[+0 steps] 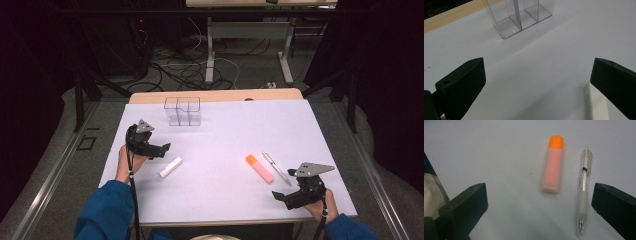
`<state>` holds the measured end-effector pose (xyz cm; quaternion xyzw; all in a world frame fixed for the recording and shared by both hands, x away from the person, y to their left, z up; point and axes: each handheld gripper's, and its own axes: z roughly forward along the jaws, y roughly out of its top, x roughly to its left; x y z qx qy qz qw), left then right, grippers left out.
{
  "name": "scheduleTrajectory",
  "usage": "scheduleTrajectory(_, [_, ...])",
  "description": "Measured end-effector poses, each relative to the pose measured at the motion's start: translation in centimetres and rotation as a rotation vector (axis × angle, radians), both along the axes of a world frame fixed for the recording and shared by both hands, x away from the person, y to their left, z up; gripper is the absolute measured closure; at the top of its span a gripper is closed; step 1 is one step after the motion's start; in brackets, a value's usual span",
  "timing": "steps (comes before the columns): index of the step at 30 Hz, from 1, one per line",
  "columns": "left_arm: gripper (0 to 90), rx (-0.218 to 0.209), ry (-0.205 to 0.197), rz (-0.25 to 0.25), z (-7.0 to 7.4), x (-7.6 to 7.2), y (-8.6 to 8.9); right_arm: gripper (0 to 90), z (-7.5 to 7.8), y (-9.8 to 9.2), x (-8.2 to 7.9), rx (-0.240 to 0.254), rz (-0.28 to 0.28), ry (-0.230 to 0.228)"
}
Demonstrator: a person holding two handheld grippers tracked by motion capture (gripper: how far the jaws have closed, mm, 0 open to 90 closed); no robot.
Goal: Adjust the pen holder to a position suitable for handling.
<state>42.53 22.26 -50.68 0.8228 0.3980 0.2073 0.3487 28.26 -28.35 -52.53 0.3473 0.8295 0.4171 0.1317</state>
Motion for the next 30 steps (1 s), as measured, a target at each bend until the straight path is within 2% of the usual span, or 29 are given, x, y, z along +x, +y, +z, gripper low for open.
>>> scheduleTrajectory(10, [0.0, -0.010, 0.020, 0.019, -0.3, 2.1, 0.0, 0.1, 0.0, 0.0, 0.0, 0.001, 0.000, -0.001])
scheduleTrajectory(13, [0.2, -0.006, 0.018, 0.017, -0.2, 2.8, -0.1, 0.1, 0.0, 0.0, 0.0, 0.002, 0.002, -0.001])
scheduleTrajectory(16, [0.4, 0.018, 0.027, 0.015, -0.3, 3.7, -0.3, 0.1, 0.0, 0.0, 0.0, -0.001, 0.002, -0.004])
scheduleTrajectory(17, [0.7, 0.018, 0.020, 0.027, -0.5, 3.9, -0.4, 0.1, 0.0, 0.0, -0.1, 0.002, 0.001, -0.002])
scheduleTrajectory(19, [2.2, 0.018, 0.026, 0.020, -0.4, 4.1, -0.3, 0.1, 0.0, 0.0, 0.0, 0.001, 0.002, -0.004])
scheduleTrajectory(20, [3.3, 0.007, 0.024, 0.032, -0.5, 4.5, -0.3, 0.1, 0.0, 0.0, -0.1, 0.001, -0.002, -0.003])
scheduleTrajectory(21, [4.4, 0.017, 0.011, 0.035, -0.5, 4.7, -0.3, 0.1, 0.0, 0.0, 0.0, 0.004, -0.003, -0.001])
scheduleTrajectory(23, [7.7, 0.027, 0.018, 0.041, -0.6, 5.1, -0.3, 0.1, 0.0, 0.0, 0.0, 0.001, 0.001, -0.005])
scheduleTrajectory(25, [11.0, 0.043, 0.009, 0.049, -0.6, 5.5, -0.3, 0.1, -0.1, 0.0, 0.0, 0.004, -0.006, -0.013])
scheduleTrajectory(27, [16.0, 0.040, 0.017, 0.049, -0.6, 5.6, -0.3, 0.1, -0.1, 0.0, 0.0, 0.003, -0.007, -0.012])
scheduleTrajectory(28, [18.1, 0.049, 0.008, 0.053, -0.5, 5.9, -0.2, 0.1, -0.1, 0.0, 0.1, 0.004, -0.008, -0.011])
scheduleTrajectory(30, [27.2, 0.042, 0.016, 0.062, -0.4, 6.1, -0.1, 0.1, -0.1, 0.0, 0.1, 0.003, -0.009, -0.010])
